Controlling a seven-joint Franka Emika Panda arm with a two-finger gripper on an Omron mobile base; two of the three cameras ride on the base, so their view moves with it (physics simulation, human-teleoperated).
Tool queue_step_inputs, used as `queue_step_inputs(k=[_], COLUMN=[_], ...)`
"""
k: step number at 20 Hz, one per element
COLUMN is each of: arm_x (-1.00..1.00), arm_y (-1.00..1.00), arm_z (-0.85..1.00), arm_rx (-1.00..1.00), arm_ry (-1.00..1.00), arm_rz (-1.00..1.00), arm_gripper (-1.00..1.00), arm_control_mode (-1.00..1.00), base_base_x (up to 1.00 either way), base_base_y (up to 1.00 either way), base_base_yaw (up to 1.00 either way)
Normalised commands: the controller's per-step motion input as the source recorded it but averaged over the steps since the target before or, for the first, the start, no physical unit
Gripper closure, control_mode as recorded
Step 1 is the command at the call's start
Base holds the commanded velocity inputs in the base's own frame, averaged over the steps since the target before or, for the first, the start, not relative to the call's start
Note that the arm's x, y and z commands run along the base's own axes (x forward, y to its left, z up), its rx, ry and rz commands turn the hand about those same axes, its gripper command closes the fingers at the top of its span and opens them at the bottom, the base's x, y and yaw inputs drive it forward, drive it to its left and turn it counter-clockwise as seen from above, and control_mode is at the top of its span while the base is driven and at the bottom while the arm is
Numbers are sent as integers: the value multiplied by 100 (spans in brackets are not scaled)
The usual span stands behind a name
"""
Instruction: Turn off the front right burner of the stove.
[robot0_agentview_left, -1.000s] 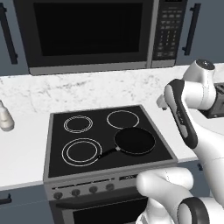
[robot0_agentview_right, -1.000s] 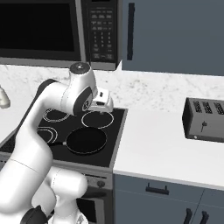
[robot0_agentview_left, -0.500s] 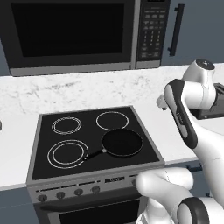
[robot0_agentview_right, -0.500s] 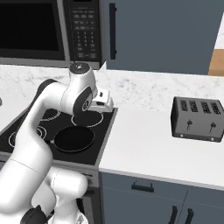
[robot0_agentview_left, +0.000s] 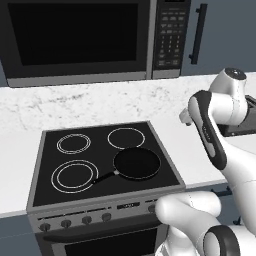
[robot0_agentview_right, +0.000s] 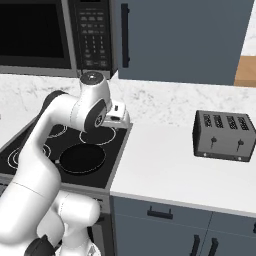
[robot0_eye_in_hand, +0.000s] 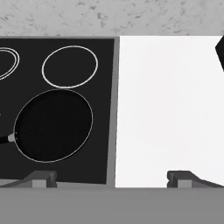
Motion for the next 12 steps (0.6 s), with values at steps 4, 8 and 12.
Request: queue_step_inputs(k=[4,8,12], arm_x=[-14,-39,-41], arm_y=[19,86,100], arm_z=[-1,-18,-31], arm_rx=[0,-1,-10], arm_ry=[2,11,8], arm_rz=[8,31,36], arm_gripper=[-100,-100,-100], arm_control_mode=[-100,-100,-100], base_base_x=[0,0,0], base_base_y=[0,0,0], base_base_yaw=[0,0,0])
